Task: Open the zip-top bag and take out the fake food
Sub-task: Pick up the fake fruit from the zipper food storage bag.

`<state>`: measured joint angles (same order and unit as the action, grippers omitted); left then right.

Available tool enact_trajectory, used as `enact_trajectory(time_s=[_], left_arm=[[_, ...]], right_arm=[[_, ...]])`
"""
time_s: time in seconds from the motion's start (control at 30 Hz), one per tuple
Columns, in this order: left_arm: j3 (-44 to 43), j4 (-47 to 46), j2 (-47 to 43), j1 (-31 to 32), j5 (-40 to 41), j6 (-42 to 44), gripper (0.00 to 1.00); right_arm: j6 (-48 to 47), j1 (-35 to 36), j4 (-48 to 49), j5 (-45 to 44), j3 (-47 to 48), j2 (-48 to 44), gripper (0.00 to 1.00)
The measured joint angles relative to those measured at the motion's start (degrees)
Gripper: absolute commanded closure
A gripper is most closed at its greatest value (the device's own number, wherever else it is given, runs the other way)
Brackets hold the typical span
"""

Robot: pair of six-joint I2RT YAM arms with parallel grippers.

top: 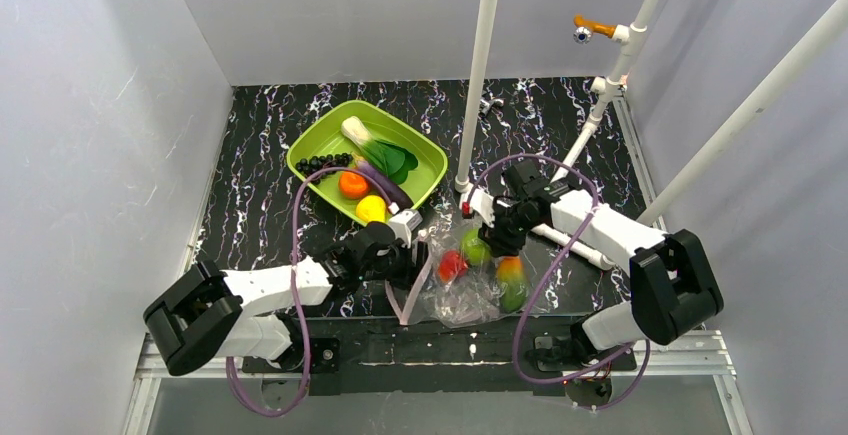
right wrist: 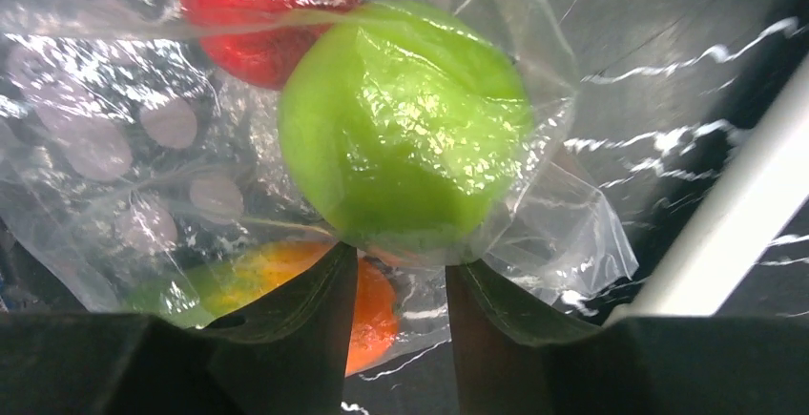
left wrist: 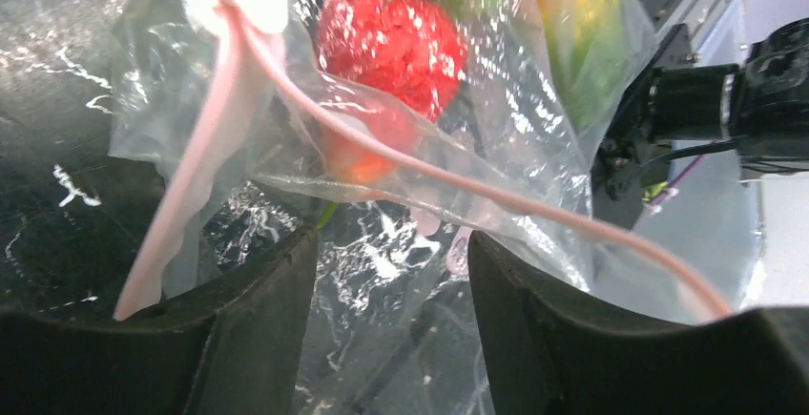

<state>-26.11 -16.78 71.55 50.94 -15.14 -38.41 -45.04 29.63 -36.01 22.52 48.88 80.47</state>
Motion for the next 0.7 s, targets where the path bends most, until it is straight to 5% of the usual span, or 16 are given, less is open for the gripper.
enact_trajectory(time_s=[0.53, 0.7], left_arm=[[8.0, -10.4, -4.5, 1.8, 5.9, 6.5, 0.34], [8.4, -15.8, -3.4, 2.5, 6.4, 6.5, 0.34]], right_arm=[[-3.8, 0.0, -9.0, 10.1, 6.8, -6.3, 0.53], [-2.9, 2.6, -9.7, 13.2, 8.0, -6.5, 0.66]])
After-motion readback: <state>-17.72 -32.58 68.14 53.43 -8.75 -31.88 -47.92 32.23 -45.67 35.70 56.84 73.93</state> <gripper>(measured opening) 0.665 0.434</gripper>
